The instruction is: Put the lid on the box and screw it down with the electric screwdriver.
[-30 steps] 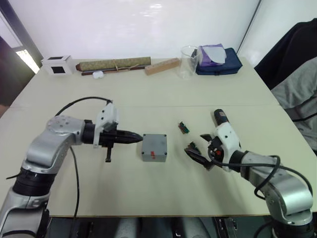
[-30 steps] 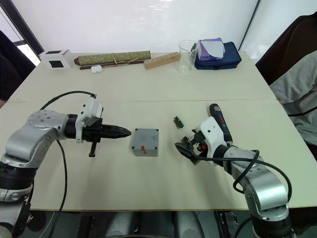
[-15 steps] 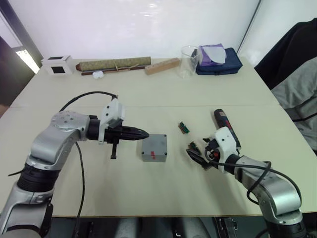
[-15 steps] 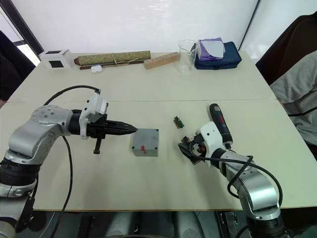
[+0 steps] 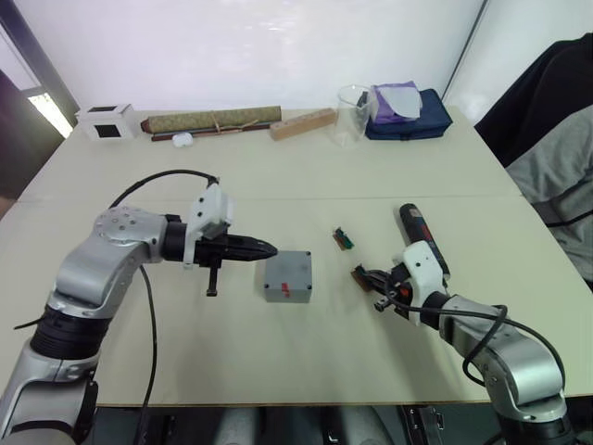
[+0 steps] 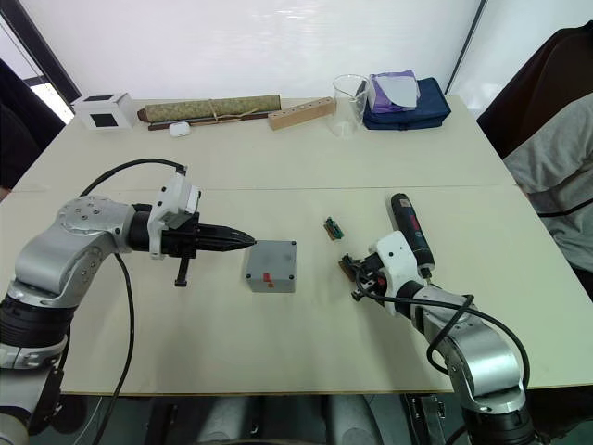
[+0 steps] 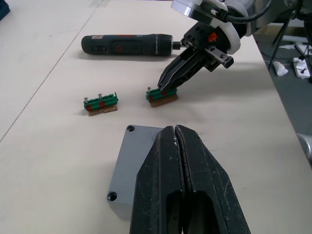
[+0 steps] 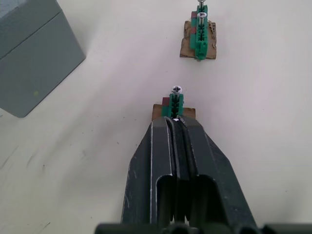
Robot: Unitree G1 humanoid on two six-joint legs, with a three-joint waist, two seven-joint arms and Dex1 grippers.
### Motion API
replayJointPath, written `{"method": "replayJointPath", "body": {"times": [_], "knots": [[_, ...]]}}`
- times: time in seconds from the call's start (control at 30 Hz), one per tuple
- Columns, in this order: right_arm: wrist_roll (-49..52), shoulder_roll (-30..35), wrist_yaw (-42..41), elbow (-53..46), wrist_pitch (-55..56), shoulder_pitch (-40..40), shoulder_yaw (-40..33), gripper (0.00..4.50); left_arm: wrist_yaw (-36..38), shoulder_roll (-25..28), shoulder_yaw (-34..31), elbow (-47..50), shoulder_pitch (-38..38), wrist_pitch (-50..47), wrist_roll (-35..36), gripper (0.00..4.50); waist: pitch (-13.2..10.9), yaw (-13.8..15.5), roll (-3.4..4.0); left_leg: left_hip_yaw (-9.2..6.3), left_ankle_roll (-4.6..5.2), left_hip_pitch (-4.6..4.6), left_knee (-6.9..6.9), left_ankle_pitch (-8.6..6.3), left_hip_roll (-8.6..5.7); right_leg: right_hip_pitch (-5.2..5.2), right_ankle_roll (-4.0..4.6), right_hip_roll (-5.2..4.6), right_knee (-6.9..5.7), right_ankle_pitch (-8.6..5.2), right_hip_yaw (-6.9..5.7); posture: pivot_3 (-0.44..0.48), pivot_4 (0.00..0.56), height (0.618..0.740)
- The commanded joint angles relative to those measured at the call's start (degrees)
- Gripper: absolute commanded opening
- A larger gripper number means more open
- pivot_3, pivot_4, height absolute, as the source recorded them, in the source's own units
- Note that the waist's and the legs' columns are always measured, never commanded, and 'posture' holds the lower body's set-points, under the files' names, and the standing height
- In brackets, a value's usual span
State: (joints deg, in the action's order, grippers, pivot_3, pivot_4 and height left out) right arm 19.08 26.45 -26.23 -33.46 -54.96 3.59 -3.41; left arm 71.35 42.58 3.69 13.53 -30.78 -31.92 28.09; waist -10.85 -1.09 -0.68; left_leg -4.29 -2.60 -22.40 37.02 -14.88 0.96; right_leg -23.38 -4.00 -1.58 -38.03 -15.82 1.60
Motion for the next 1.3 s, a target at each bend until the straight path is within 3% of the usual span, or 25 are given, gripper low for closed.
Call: {"method": "replayJointPath", "body": {"times": [0.03,0.37,0.53,0.67,1.0,1.3], "knots": [[2.38,0.3,0.44,-3.27,-1.56,1.39,-2.26,0.06,0.24,0.73,-0.21,0.84,0.08,1.21,0.12,0.0,0.0,-0.02,0.0,0.0,0.0,0.0,0.0,0.0,0.0,0.0,0.0,0.0,0.0,0.0,0.0,0.0,0.15,0.736],[9.56,2.36,0.8,-10.08,-10.1,9.66,-5.58,0.06,0.32,2.93,-1.42,-0.13,1.32,2.98,-1.31,0.0,-0.04,-0.07,0.03,-0.01,0.0,0.0,-0.01,0.0,0.0,0.0,0.0,0.01,0.01,0.0,0.0,0.0,0.15,0.736],[9.92,-3.05,2.98,-3.88,-10.93,21.76,2.61,0.06,-0.51,3.83,-1.48,-5.06,1.64,6.35,-4.42,0.0,-0.07,-0.51,0.06,-0.02,0.0,0.02,-0.03,0.0,0.02,-0.04,0.02,0.04,-0.01,0.0,0.0,0.0,0.15,0.736],[9.27,-4.81,3.22,0.85,-11.38,26.95,7.76,0.06,-1.03,3.52,-1.27,-6.71,2.08,7.69,-5.04,0.0,-0.09,-0.77,0.07,-0.06,0.0,-0.05,-0.05,0.0,0.01,-0.06,0.02,0.01,-0.01,0.0,-0.05,0.0,0.15,0.736],[7.88,-1.23,0.49,3.91,-9.25,27.01,14.31,0.06,-3.73,2.85,-1.29,-4.66,4.34,8.07,-4.9,0.0,-0.1,-1.09,0.07,-0.06,0.0,-0.12,-0.05,0.0,-0.01,-0.11,0.0,-0.05,0.02,0.01,-0.06,0.0,0.15,0.736],[6.34,-1.25,0.34,6.19,-6.89,27.23,14.95,0.06,-4.15,2.5,-0.85,-3.87,4.23,7.59,-4.57,0.0,-0.1,-1.39,0.07,-0.06,0.0,-0.12,-0.05,0.0,-0.01,-0.11,0.0,-0.04,0.02,0.01,-0.05,0.0,0.15,0.736]]}}
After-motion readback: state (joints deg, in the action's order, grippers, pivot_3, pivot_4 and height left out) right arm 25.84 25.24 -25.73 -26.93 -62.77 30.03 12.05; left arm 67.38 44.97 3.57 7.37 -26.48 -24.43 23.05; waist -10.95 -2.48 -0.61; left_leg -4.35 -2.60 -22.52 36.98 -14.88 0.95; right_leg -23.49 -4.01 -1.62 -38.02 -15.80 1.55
